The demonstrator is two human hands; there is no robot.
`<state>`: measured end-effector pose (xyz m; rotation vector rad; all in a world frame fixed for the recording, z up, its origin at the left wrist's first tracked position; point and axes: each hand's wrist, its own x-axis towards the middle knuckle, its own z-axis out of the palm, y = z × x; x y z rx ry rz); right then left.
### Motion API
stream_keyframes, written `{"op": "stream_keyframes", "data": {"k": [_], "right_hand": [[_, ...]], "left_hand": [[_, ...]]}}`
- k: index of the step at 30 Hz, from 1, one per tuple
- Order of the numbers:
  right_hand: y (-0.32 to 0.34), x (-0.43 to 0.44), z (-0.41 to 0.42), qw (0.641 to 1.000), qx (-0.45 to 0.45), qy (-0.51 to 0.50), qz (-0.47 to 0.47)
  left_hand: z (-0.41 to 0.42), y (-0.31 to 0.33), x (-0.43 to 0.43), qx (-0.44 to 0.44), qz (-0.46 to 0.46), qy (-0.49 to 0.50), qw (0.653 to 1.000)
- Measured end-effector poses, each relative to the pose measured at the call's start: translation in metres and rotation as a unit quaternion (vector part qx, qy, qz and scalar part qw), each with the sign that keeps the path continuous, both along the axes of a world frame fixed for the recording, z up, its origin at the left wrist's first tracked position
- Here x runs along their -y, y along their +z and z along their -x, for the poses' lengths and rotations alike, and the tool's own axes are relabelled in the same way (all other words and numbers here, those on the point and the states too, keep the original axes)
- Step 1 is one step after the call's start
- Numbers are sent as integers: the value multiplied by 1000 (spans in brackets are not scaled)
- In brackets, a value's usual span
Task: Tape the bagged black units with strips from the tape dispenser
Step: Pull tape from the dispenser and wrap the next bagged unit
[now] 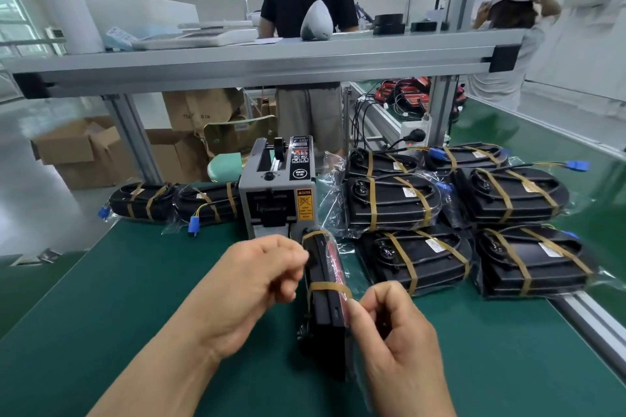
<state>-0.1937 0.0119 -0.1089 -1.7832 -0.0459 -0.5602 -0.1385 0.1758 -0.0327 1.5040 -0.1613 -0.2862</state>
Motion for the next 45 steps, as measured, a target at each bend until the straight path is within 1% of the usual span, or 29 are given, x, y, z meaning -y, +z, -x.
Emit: {"op": "stream_keyframes", "data": {"k": [4,8,15,25,31,45], "right_hand": [[4,-1,2,1000,-9,4,-5],[8,-1,4,1000,-18,3,-7],[9,0,5,1000,-15,-8,-3],[9,0,4,1000,-24,-7,-10],[8,-1,3,1000,-28,-3,-7],[6,-3,2,1000,-25,-5,-2]], "left_hand": [[22,0,6,-1,-75,-43,996],[24,-9,8,-4,-129,-38,991],[15,-11,14,44,-195,-47,979],[7,-10,17,57,-220,-59,972],[7,-14,17,78,-258,-37,962],[10,-22,18,114,-286,4,951]]}}
